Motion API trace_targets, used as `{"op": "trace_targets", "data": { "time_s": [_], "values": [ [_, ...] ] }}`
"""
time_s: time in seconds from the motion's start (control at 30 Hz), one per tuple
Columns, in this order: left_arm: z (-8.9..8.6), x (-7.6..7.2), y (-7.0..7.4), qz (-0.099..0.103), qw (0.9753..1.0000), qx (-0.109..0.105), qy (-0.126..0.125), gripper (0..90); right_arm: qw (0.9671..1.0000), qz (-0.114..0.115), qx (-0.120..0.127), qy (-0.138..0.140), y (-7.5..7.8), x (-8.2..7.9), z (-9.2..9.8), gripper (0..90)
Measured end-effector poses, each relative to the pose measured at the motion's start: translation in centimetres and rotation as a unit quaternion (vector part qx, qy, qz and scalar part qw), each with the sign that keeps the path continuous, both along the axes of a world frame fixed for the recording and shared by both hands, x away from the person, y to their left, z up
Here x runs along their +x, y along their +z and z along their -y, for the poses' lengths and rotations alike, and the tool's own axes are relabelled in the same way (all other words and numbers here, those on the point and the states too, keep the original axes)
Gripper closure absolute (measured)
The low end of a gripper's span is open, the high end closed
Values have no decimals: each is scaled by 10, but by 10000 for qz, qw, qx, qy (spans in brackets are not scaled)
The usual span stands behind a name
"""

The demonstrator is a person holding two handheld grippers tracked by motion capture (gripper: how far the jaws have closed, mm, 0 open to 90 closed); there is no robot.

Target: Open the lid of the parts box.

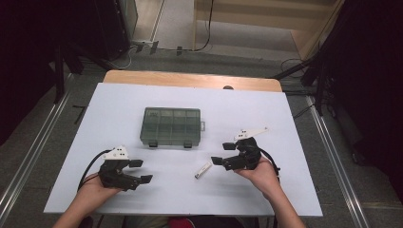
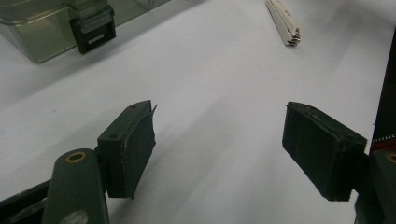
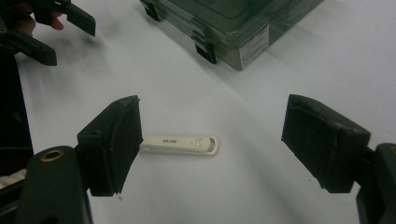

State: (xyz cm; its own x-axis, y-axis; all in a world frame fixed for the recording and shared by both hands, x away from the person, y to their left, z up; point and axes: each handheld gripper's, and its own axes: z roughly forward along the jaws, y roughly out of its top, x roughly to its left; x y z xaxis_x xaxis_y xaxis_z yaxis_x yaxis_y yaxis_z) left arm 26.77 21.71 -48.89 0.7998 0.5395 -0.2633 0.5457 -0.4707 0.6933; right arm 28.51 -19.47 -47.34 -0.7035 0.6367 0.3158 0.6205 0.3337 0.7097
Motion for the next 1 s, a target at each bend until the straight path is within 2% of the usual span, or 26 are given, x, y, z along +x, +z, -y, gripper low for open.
{"op": "trace_targets", "data": {
  "time_s": [1.0],
  "values": [
    [0, 0, 0, -18, 10000, -11, -2, 249, 9999, -19, -146, -4, -8, 25, -26, 268]
  ]
}}
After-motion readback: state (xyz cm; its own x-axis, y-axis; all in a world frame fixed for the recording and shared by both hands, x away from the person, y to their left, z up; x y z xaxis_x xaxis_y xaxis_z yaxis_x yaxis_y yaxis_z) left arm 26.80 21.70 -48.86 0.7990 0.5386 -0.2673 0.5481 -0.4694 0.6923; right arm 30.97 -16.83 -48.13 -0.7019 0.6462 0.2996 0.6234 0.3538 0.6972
